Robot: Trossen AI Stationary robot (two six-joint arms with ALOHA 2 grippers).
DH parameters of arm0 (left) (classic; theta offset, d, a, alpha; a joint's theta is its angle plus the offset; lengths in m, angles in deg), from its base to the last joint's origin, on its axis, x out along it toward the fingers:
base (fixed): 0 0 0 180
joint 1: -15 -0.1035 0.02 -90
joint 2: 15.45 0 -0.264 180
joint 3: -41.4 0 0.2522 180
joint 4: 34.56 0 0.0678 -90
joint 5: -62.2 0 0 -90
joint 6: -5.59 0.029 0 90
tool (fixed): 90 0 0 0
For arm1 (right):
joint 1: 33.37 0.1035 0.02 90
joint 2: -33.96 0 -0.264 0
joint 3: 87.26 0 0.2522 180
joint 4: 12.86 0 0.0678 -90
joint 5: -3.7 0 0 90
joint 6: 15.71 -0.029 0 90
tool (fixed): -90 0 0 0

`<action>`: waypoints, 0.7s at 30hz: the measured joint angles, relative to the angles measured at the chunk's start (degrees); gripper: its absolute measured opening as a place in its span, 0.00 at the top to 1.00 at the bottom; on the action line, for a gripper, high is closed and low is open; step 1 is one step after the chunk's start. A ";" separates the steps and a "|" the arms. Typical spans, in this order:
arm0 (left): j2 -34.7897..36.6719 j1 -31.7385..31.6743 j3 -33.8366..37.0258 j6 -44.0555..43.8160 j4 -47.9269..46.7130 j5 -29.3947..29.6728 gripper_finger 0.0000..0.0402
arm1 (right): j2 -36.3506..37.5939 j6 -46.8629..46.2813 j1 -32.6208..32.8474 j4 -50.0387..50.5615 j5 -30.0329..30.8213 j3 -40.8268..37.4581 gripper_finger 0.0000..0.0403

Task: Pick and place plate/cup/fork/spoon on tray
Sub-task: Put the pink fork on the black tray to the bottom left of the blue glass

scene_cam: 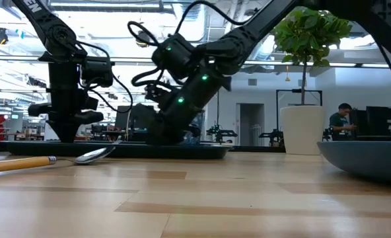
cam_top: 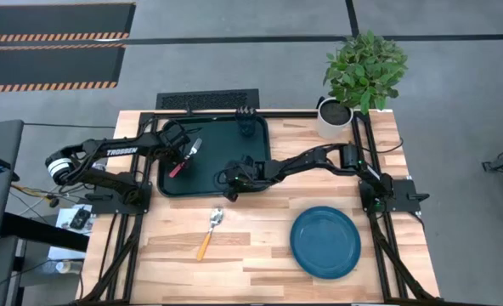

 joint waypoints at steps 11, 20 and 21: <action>4.40 0.09 -2.78 -1.05 -3.73 -5.38 1.00 | -3.13 -0.34 0.51 1.00 0.19 5.66 0.79; 8.97 2.07 -4.06 -5.53 -15.22 -3.30 1.00 | -3.22 -1.09 0.33 0.64 0.53 5.66 0.79; 9.09 2.29 -3.75 -5.88 -16.24 -3.32 1.00 | -3.23 -1.09 0.32 0.63 0.51 5.66 0.79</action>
